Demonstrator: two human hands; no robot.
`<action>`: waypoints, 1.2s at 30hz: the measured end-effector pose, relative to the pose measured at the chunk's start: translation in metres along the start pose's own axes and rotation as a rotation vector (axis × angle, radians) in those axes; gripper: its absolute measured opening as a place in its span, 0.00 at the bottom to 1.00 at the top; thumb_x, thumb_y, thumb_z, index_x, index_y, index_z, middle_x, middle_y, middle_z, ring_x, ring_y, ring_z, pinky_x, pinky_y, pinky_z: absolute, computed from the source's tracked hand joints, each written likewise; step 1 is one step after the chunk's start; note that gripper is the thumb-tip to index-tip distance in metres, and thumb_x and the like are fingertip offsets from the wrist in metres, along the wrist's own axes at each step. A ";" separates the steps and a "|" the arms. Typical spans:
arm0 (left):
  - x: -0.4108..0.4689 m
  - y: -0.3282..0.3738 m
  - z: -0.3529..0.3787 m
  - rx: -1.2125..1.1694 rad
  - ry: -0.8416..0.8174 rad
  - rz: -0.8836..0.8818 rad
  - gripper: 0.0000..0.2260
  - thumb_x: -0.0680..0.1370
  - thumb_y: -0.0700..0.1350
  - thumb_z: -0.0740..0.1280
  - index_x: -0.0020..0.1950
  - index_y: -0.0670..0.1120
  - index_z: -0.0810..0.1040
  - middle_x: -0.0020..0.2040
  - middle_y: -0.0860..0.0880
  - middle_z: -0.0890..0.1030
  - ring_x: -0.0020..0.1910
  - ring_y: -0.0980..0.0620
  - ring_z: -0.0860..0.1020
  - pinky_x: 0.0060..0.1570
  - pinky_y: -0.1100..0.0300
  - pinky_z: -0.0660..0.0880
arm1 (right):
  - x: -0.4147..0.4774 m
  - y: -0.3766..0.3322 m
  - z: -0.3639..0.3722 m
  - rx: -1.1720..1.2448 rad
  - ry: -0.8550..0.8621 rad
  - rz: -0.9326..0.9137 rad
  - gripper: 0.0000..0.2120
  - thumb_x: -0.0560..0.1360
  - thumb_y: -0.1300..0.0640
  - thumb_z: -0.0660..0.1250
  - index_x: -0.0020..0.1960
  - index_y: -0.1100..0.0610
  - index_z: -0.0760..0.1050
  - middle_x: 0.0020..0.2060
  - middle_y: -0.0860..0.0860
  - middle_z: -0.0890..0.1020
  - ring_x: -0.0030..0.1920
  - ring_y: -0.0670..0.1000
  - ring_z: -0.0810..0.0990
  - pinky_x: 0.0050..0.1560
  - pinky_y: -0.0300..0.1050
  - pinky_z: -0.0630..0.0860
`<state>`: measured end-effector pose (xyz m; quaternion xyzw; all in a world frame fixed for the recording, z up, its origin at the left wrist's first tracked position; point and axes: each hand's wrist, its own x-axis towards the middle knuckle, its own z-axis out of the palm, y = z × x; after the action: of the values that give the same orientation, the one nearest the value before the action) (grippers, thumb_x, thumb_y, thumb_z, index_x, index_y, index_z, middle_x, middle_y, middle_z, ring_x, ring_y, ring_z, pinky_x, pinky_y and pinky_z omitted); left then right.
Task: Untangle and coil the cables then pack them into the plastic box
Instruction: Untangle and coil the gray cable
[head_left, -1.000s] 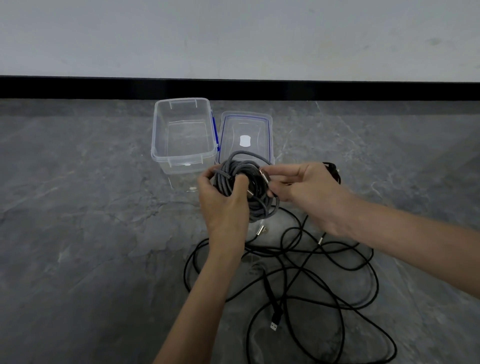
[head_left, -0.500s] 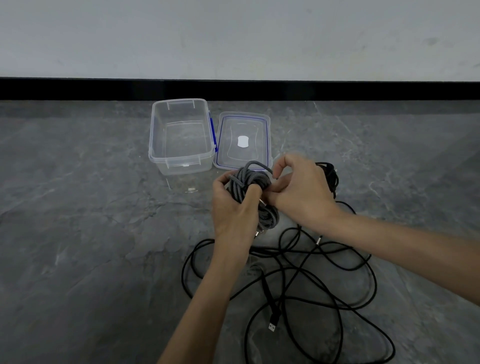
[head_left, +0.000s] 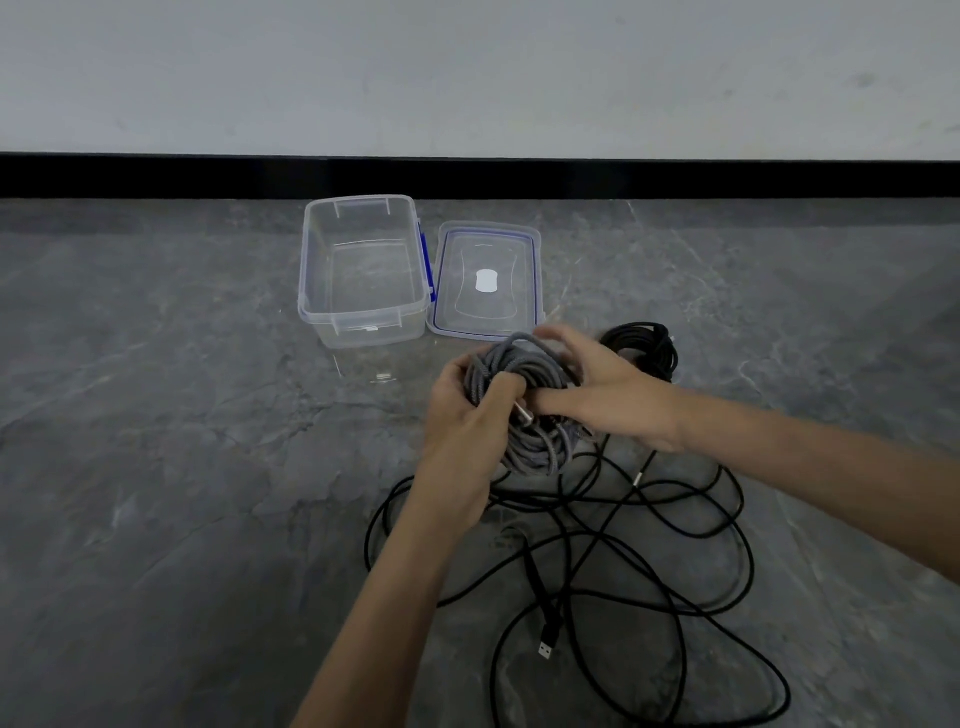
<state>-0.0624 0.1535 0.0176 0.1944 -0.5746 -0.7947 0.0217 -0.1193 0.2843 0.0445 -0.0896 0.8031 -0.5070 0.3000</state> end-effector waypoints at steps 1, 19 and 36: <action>-0.002 -0.002 0.000 0.007 -0.014 -0.018 0.18 0.69 0.42 0.67 0.58 0.38 0.77 0.47 0.41 0.83 0.45 0.49 0.81 0.47 0.54 0.80 | -0.001 0.001 -0.003 0.018 -0.081 -0.012 0.25 0.73 0.63 0.71 0.69 0.54 0.69 0.59 0.53 0.80 0.56 0.47 0.80 0.56 0.39 0.77; -0.003 -0.011 0.013 0.088 0.048 -0.035 0.12 0.74 0.38 0.67 0.57 0.45 0.75 0.49 0.44 0.83 0.44 0.51 0.81 0.47 0.54 0.80 | 0.008 0.028 0.006 -0.274 0.202 -0.272 0.13 0.69 0.63 0.71 0.49 0.48 0.77 0.40 0.45 0.84 0.43 0.41 0.81 0.48 0.45 0.79; 0.005 -0.009 0.002 -0.006 0.050 -0.100 0.15 0.74 0.38 0.66 0.60 0.40 0.75 0.45 0.42 0.82 0.41 0.48 0.81 0.43 0.52 0.80 | 0.001 0.023 -0.004 0.053 -0.063 -0.036 0.19 0.75 0.56 0.70 0.64 0.54 0.73 0.55 0.51 0.83 0.57 0.47 0.81 0.64 0.48 0.75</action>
<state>-0.0657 0.1566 0.0086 0.2424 -0.5612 -0.7914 -0.0031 -0.1188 0.2978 0.0253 -0.1120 0.7777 -0.5305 0.3181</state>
